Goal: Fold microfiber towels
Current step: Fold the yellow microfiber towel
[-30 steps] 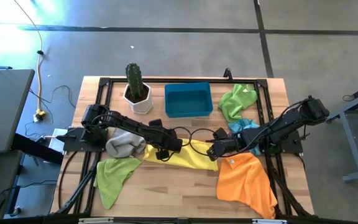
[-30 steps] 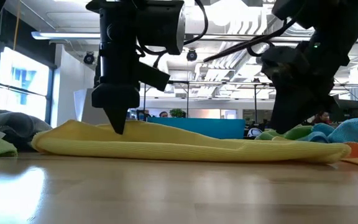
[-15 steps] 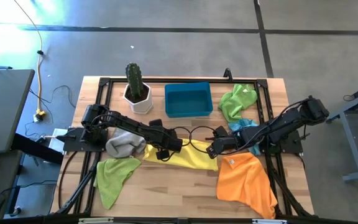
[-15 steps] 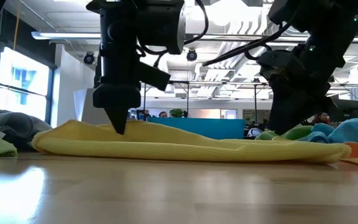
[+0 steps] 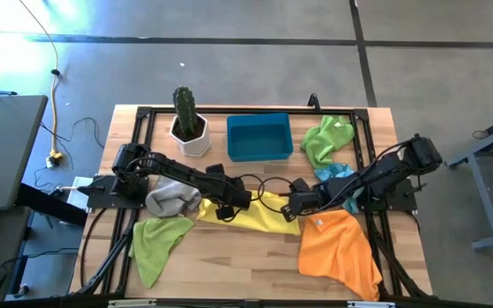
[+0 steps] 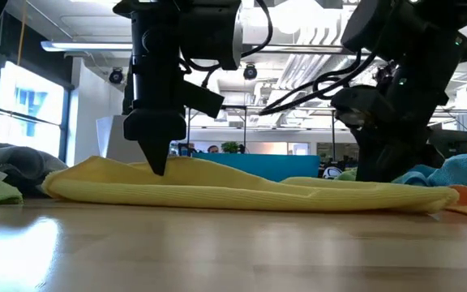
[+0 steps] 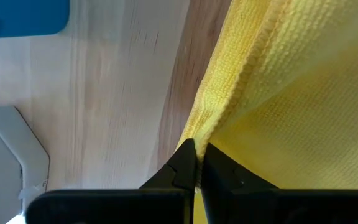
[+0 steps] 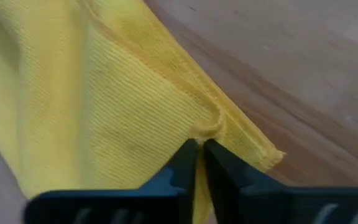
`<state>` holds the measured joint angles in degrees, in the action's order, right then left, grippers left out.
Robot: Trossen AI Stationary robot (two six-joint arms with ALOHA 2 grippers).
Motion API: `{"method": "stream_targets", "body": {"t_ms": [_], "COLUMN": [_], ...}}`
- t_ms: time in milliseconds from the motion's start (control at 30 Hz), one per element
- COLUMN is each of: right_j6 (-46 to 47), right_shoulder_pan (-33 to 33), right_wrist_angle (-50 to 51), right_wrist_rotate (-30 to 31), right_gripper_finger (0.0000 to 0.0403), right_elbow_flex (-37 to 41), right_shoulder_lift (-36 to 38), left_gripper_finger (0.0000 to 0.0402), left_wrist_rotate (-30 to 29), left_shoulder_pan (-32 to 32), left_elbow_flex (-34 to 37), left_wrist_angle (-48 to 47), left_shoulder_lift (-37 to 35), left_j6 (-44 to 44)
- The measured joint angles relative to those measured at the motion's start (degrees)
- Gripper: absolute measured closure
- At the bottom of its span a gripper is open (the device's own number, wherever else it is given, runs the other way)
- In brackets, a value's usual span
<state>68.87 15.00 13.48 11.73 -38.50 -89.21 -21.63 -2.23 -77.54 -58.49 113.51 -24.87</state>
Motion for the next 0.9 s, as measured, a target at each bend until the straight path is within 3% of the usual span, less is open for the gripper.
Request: {"method": "stream_targets", "body": {"t_ms": [467,900], "right_j6": [3.19,4.74], "right_shoulder_pan": [0.01,0.02], "right_wrist_angle": [4.49,15.08], "right_wrist_rotate": [0.21,1.85], "right_gripper_finger": [0.0402,0.0403], "right_elbow_flex": [0.0,0.0], "right_shoulder_lift": [5.25,12.02], "left_gripper_finger": [0.0396,0.0397], "left_wrist_rotate": [0.01,-1.9], "left_shoulder_pan": [0.0,0.03], "left_elbow_flex": [0.0,-0.04], "left_wrist_angle": [-0.14,-0.38], "left_shoulder_lift": [0.0,-1.01], "left_j6": [0.0,0.09]}}
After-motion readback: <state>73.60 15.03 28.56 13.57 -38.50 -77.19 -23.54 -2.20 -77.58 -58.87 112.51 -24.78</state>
